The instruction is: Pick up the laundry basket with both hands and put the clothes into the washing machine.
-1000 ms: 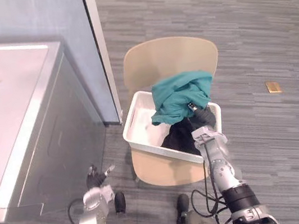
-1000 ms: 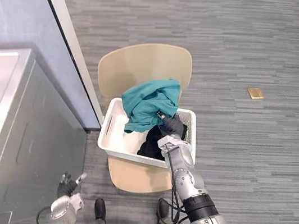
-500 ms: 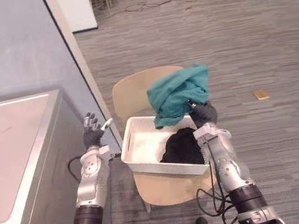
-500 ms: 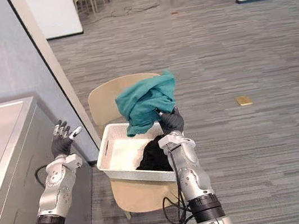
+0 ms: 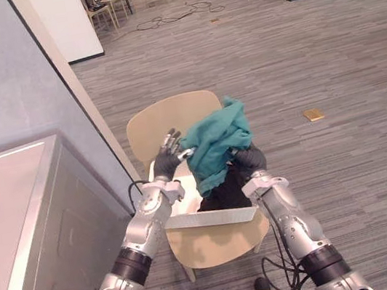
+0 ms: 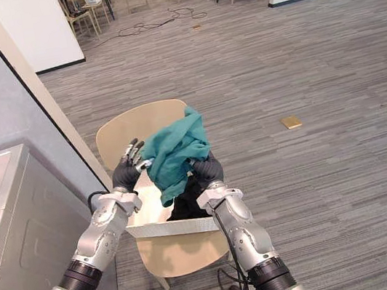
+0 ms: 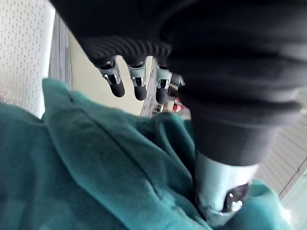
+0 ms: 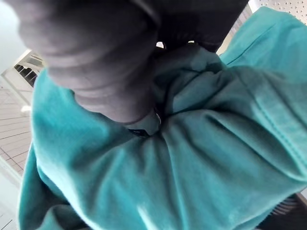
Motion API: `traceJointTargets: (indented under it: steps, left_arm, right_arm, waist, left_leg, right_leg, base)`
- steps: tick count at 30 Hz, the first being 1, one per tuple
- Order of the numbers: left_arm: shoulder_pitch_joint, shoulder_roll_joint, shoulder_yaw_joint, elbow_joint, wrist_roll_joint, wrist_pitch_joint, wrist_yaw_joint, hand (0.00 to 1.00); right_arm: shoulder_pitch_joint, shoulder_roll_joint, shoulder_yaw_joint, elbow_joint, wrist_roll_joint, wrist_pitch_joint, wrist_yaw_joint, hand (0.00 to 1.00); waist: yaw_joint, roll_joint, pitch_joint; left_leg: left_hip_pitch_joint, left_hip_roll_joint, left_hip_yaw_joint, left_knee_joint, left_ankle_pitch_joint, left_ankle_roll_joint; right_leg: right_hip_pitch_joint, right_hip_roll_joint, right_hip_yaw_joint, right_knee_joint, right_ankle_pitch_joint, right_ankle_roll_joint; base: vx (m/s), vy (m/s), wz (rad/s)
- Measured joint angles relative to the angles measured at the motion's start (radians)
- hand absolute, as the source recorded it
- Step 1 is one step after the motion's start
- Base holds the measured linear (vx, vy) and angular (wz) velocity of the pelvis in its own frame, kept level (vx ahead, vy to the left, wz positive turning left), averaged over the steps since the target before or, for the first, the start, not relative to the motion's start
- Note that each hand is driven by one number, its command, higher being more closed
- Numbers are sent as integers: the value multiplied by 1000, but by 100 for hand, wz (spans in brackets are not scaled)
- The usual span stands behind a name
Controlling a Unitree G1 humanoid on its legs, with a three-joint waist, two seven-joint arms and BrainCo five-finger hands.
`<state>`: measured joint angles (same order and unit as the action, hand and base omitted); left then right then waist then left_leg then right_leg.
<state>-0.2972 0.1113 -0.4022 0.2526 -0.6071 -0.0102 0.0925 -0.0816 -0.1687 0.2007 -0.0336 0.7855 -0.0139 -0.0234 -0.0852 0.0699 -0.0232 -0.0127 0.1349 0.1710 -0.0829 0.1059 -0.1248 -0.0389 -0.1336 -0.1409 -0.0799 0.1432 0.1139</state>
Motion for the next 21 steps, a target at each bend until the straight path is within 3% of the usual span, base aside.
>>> traceJointTargets:
  steps: [10, 11, 21]
  left_arm:
    - [-47, 9, -113, 0, -37, 2, -21, 0]
    - [-48, 9, -130, 5, -49, 2, -32, 100]
    - [-77, 35, -164, 52, -69, 10, -27, 100]
  right_arm:
    - [47, -1, 14, -65, 15, -1, 4, 100]
    - [50, -2, 15, -65, 23, -1, 4, 100]
    - [81, -11, 19, -67, 42, -6, 3, 100]
  waist:
    - [-21, -1, -1]
    - [-24, -1, -1]
    - [-30, -8, -5]
  left_leg:
    - [13, 0, 19, -1, -7, -1]
    - [14, 0, 20, -1, -8, -1]
    - [13, 0, 18, -1, -8, -1]
  right_leg:
    - [0, 0, 21, 0, -3, 1]
    - [0, 0, 22, 0, -3, 1]
    - [0, 0, 21, 0, -5, 4]
  base:
    - [0, 0, -5]
    - [0, 0, 0]
    - [0, 0, 0]
